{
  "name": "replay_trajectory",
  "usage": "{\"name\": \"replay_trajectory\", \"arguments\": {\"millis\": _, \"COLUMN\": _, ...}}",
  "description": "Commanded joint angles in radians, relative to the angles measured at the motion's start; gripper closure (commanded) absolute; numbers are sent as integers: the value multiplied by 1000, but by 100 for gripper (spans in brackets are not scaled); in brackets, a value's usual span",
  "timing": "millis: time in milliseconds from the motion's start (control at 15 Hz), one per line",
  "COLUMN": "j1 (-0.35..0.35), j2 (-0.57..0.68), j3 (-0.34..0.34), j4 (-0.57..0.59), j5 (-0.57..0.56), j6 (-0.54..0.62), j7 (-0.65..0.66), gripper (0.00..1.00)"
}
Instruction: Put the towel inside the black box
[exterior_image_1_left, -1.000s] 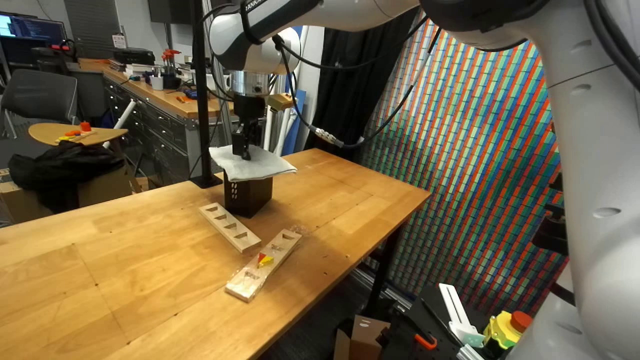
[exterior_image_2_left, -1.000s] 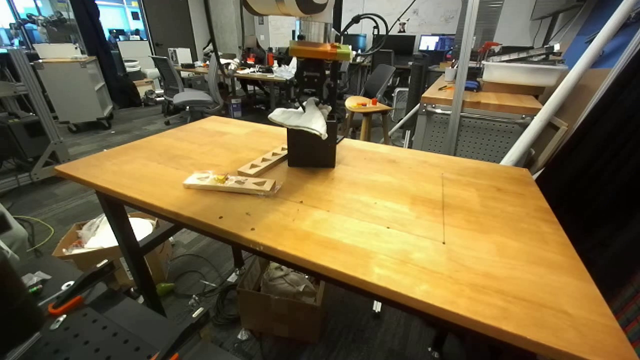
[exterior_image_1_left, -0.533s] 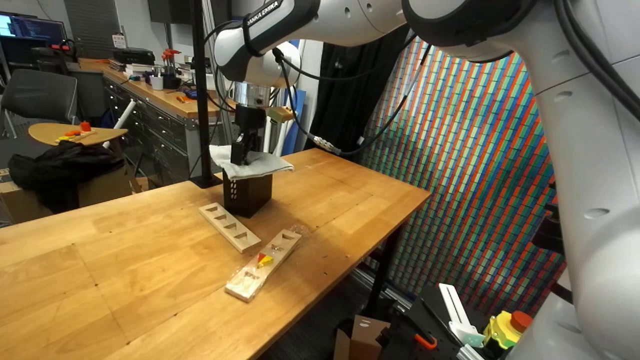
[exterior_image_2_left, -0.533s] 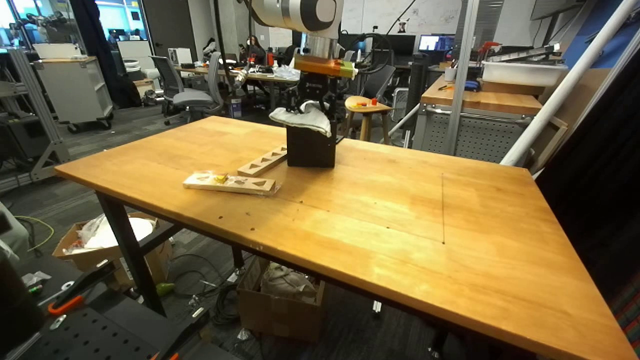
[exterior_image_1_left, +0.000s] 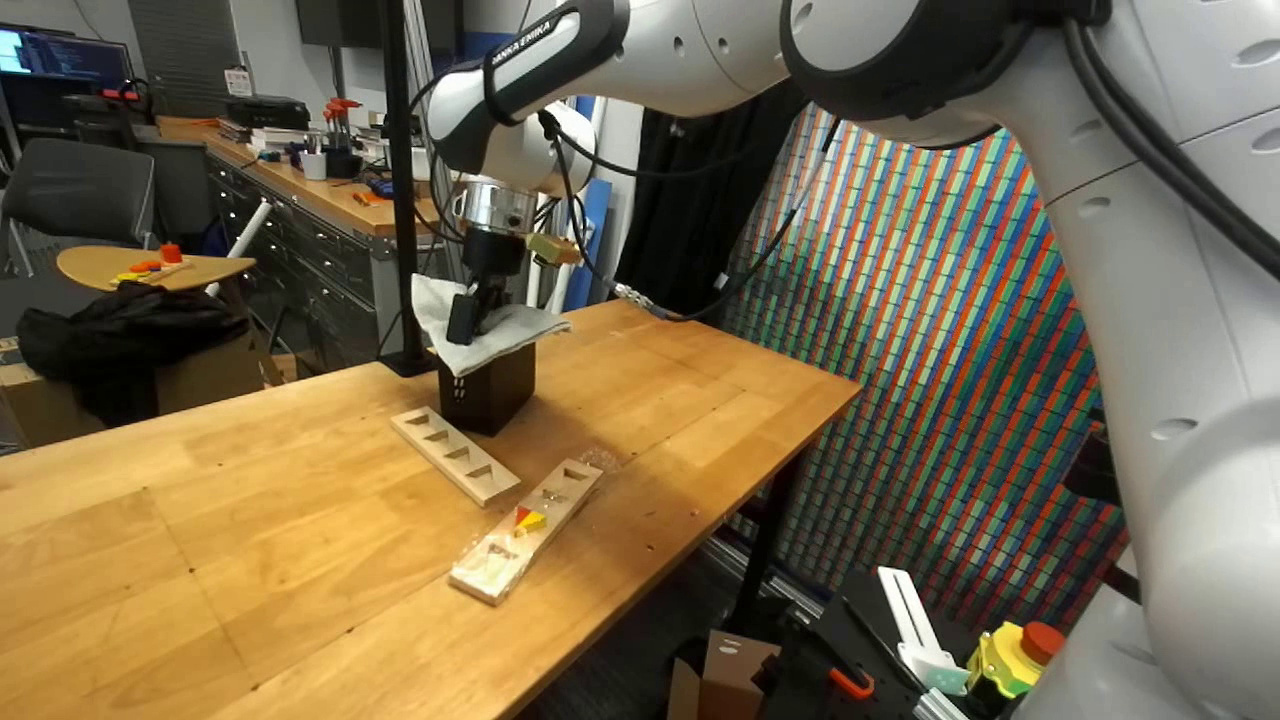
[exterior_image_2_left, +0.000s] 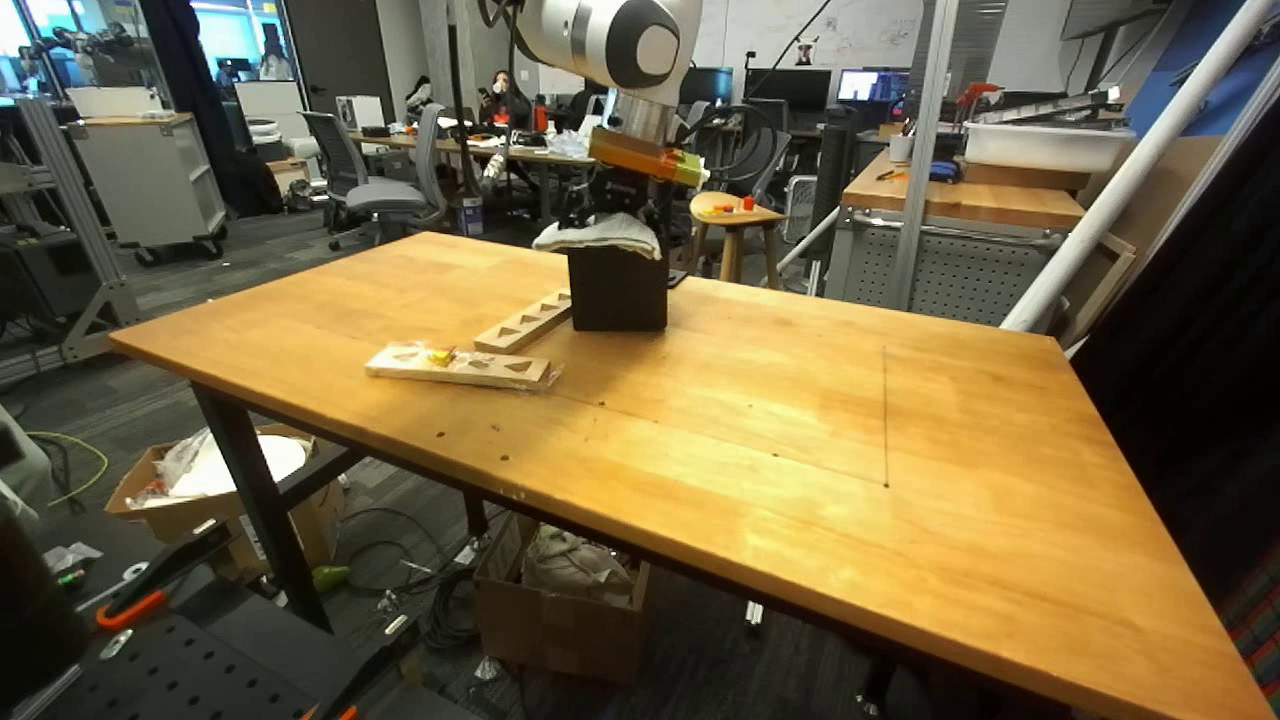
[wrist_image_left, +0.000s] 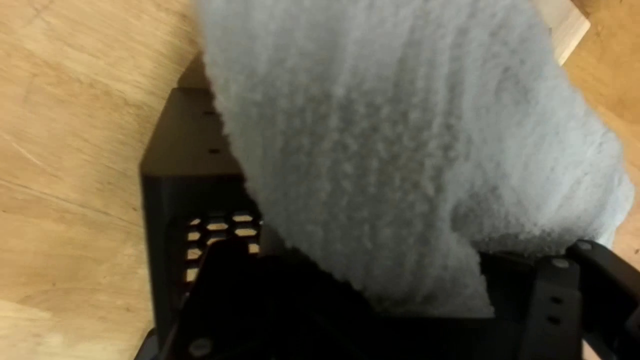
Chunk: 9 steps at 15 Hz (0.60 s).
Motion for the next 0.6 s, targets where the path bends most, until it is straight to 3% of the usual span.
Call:
{"name": "replay_trajectory", "arguments": {"millis": 0, "j1": -26, "j2": 54, "j3": 34, "j4": 24, "j5": 76, "j6": -15, "j7": -51, "gripper": 96}}
{"name": "replay_trajectory", "arguments": {"millis": 533, "j1": -24, "j2": -49, "j3": 11, "j4": -31, "j5": 93, "j6": -19, "j7": -33, "gripper": 93}}
